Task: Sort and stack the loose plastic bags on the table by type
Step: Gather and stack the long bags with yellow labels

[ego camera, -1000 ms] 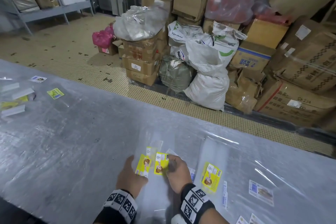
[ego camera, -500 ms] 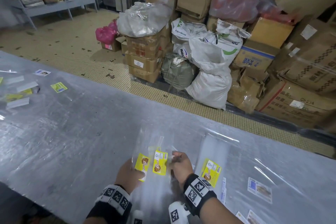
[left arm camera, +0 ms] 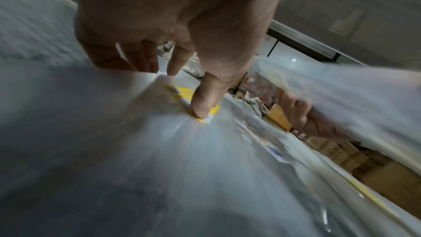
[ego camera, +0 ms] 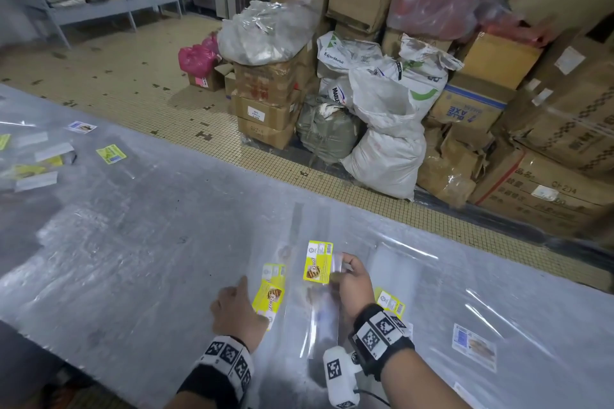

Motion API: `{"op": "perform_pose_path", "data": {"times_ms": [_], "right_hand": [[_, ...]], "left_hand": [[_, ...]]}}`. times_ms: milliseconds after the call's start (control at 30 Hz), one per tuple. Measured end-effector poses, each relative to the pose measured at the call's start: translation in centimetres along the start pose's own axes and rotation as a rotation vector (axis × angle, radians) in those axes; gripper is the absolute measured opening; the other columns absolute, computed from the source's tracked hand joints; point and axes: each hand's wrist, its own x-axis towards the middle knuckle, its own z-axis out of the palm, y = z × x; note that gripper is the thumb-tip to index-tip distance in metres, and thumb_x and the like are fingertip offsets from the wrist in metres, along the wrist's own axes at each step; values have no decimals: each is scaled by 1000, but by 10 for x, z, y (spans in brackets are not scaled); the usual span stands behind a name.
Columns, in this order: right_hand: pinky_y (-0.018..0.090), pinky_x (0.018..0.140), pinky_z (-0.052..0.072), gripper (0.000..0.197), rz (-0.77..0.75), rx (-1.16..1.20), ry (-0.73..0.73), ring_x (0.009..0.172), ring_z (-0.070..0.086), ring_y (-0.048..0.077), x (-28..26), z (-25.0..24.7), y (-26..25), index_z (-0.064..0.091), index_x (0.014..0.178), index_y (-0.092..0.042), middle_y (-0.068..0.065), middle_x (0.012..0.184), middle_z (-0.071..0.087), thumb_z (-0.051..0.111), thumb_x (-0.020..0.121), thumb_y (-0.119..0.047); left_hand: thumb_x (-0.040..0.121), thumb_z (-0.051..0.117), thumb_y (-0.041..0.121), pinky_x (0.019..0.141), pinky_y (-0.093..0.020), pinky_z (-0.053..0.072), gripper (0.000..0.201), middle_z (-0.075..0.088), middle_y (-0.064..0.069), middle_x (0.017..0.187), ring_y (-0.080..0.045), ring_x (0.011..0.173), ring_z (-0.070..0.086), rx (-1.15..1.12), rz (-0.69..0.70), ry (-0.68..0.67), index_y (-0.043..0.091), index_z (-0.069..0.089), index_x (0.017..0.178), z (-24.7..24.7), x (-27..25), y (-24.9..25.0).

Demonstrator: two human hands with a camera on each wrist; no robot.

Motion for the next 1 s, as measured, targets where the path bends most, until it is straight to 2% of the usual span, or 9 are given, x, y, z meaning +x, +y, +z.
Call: {"op": "perform_pose_path", "data": {"times_ms": [133,233,333,400,533,633,733,833,1000], "right_hand": [[28,49,51,42,35,41,-47,53,60,25,-5,1,5,64,103,-3,18,76,66,39,78,21],[33,60,52,36,40,-95,-57,68,62,28,-5,10,26,68,92,-9,21,84,70,49,78,19],[22,56,49,30,-14,-333,-119,69,60,19,-7,21,46,71,78,-20,6,81,71,56,84,6],[23,68,53,19,-73,-517,-156,77,66,16,-11,27,51,70,88,-22,-5,84,73,58,84,-8],[28,86,52,33,-140,-665,-212,91,67,13,-10,36,56,66,107,-21,-7,95,72,56,78,-9],[30,81,50,39,-128,-706,-218,80,61,12,-2,35,60,65,112,-18,-3,90,70,53,77,-7],[33,73,50,43,-104,-694,-230,71,53,10,7,31,67,64,116,-15,-3,78,63,52,75,-6],[17,67,42,47,-89,-612,-226,67,50,4,6,30,68,61,124,-15,-12,75,55,53,80,-1],[16,57,35,23,-80,-556,-212,63,42,12,-4,32,57,62,90,-12,-2,68,44,50,83,6]], "left_hand": [[82,67,32,100,-36,41,83,27,-3,141,-28,129,31,30,-10,-10,29,21,150,5,-4,6],[82,63,26,100,-36,41,76,35,-8,136,-32,125,42,-33,-55,-36,26,27,149,1,1,7],[86,56,27,100,-37,42,59,48,-17,128,-37,119,50,-96,-107,-33,18,39,142,-1,8,8],[91,53,31,98,-38,43,47,59,-19,120,-37,116,53,-174,-117,-44,12,47,134,-1,12,10],[80,64,38,96,-35,44,52,64,-14,111,-33,110,59,-393,-108,-122,6,54,120,-1,11,15],[58,73,33,101,-36,42,84,57,-11,110,-29,111,57,-534,-118,-175,4,47,133,2,11,15],[71,81,16,103,-38,42,76,57,-15,130,-30,120,55,-482,-105,-151,6,45,137,8,15,12],[70,80,22,96,-36,47,71,62,-17,120,-34,112,59,-359,-74,-88,15,49,133,6,12,12],[59,72,17,98,-40,45,77,56,-19,124,-35,113,55,-530,-14,-114,11,45,131,13,10,12]]}}
